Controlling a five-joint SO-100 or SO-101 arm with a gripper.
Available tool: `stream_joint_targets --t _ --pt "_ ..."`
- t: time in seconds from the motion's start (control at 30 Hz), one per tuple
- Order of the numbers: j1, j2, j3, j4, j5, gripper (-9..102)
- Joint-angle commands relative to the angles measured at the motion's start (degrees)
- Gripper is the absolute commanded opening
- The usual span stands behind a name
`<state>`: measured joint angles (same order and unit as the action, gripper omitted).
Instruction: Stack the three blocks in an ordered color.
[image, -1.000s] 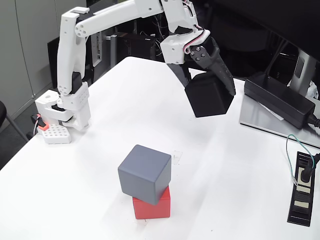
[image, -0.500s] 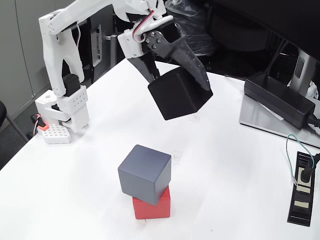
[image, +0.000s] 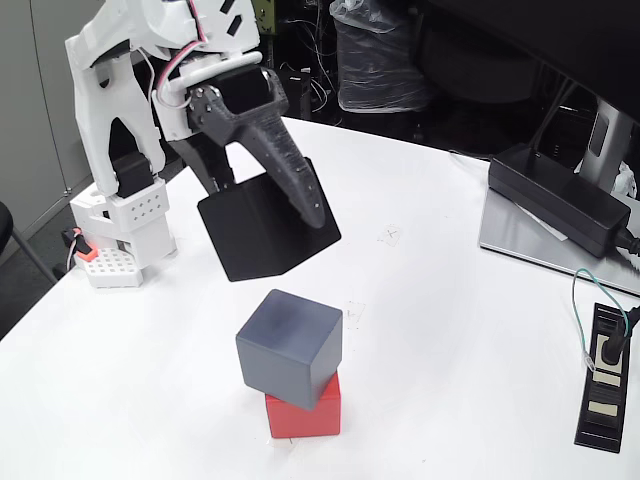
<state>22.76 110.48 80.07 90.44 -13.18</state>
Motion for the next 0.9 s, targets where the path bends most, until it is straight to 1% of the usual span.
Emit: stream_joint_targets --t 0.0,0.87 --pt "0.97 -0.26 -0.18 0.09 -0.79 -1" --pt "1.23 -8.53 -0.09 0.0 -0.88 -1"
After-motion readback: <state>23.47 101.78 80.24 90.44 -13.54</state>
